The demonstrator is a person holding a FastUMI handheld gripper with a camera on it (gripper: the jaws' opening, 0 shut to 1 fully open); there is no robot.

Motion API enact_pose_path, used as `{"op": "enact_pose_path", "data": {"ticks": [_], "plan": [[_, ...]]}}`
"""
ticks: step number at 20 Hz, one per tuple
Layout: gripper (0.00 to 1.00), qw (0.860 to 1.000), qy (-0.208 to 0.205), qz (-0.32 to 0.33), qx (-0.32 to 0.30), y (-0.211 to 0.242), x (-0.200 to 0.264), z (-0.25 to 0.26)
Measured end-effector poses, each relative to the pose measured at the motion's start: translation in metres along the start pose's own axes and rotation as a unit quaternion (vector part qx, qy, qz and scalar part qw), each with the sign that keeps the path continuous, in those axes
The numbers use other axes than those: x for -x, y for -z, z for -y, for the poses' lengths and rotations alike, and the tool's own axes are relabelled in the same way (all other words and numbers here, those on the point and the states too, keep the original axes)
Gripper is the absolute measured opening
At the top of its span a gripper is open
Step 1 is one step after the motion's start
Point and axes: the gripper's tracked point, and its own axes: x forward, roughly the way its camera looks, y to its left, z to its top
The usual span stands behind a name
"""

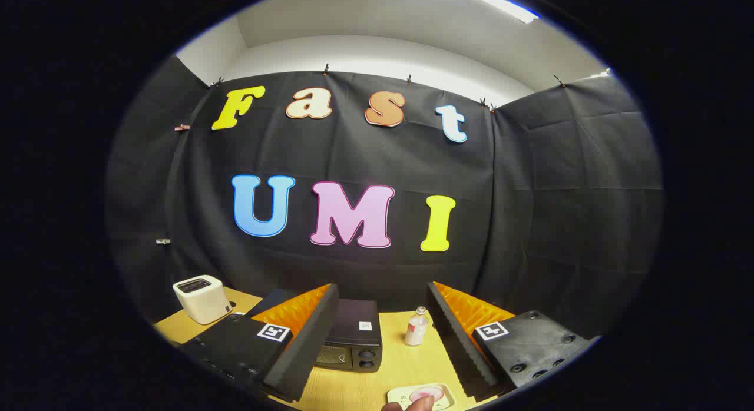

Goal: Open the toaster oven, put the food inside, and close the toaster oven door.

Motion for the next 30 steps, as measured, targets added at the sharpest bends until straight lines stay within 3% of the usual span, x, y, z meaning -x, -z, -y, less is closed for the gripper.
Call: {"op": "enact_pose_path", "data": {"ticks": [21,30], "plan": [[0.98,1.000,0.002,-0.003,0.004,0.006,-0.011,-0.011],[0.98,1.000,-0.027,-0.014,-0.008,0.033,-0.031,-0.099]]}}
